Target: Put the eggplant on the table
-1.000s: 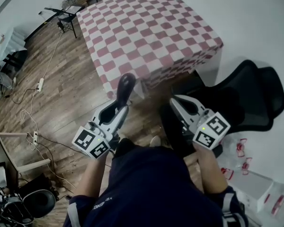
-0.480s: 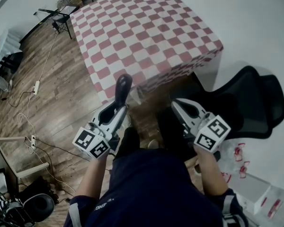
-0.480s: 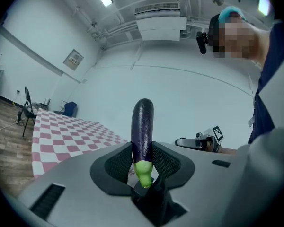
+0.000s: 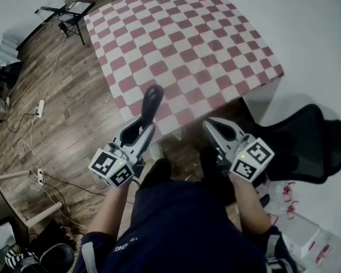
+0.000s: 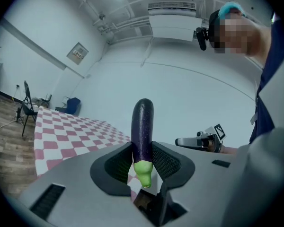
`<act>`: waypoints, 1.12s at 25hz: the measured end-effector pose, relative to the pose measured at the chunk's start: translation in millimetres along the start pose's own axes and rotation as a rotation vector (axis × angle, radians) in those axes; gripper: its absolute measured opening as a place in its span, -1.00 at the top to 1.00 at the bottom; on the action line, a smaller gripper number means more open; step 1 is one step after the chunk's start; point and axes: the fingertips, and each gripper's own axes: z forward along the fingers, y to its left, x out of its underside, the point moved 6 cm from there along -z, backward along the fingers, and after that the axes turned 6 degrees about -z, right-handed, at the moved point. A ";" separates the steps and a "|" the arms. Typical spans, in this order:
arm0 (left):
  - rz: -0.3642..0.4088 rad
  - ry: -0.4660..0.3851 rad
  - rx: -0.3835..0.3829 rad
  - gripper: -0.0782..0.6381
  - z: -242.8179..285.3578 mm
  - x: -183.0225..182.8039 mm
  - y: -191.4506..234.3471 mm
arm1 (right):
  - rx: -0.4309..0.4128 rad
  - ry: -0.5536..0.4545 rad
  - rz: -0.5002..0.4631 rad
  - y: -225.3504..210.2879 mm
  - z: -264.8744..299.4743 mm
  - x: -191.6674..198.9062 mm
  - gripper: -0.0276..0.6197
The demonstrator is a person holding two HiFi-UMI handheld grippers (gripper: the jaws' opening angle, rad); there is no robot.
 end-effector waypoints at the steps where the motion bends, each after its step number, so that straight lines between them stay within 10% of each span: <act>1: -0.002 0.004 -0.003 0.37 2.5 -7.6 15.8 | -0.003 0.000 0.001 -1.5 18.4 -4.5 0.88; 12: -0.004 0.044 0.000 0.37 29.0 -56.1 136.2 | 0.032 0.061 0.016 -23.4 135.1 -32.6 0.88; 28: 0.080 0.251 -0.106 0.37 143.1 -26.9 223.4 | -0.016 0.149 0.087 -98.1 172.5 -21.3 0.88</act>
